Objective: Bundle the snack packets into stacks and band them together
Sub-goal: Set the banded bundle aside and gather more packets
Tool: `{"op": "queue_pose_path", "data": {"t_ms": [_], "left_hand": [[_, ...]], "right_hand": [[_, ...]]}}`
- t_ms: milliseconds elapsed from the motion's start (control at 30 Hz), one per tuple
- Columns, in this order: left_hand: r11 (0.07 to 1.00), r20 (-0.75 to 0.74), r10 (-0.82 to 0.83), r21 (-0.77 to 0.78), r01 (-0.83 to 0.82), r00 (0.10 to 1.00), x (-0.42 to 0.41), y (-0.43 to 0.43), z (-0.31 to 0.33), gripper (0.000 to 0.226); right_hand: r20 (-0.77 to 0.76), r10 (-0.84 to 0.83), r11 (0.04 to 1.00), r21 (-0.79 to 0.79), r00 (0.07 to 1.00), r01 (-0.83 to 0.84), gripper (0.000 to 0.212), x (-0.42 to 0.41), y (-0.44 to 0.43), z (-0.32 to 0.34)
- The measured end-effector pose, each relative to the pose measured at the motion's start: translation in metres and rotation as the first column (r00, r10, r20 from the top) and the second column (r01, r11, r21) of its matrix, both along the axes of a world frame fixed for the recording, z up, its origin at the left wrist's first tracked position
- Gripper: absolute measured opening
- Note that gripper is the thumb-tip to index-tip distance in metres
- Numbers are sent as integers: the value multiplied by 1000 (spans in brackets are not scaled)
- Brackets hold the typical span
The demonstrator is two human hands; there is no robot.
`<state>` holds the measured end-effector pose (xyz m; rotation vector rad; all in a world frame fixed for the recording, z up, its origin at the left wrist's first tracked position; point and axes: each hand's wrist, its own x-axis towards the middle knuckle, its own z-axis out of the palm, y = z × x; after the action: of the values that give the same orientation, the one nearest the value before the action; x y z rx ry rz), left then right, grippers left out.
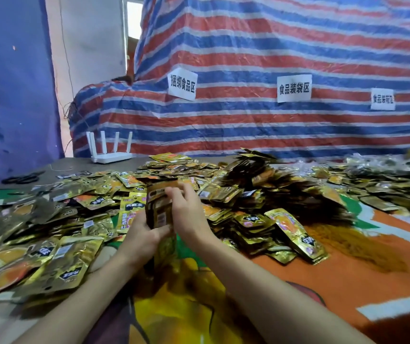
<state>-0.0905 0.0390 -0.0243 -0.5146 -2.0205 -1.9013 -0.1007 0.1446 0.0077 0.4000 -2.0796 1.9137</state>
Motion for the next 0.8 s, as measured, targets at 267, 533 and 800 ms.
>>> {"op": "queue_pose_path", "data": {"t_ms": [267, 533, 800], "left_hand": [[992, 48, 111, -72, -108, 993, 3, -1, -2, 21], [995, 45, 84, -56, -81, 995, 8, 1, 0, 17], [992, 11, 36, -120, -34, 999, 12, 2, 2, 12]], "right_hand": [[-356, -286, 822, 385, 890, 419, 15, 15, 81, 22], [-318, -708, 97, 840, 630, 534, 19, 20, 249, 30], [-226, -841, -46, 935, 492, 351, 5, 46, 316, -5]]}}
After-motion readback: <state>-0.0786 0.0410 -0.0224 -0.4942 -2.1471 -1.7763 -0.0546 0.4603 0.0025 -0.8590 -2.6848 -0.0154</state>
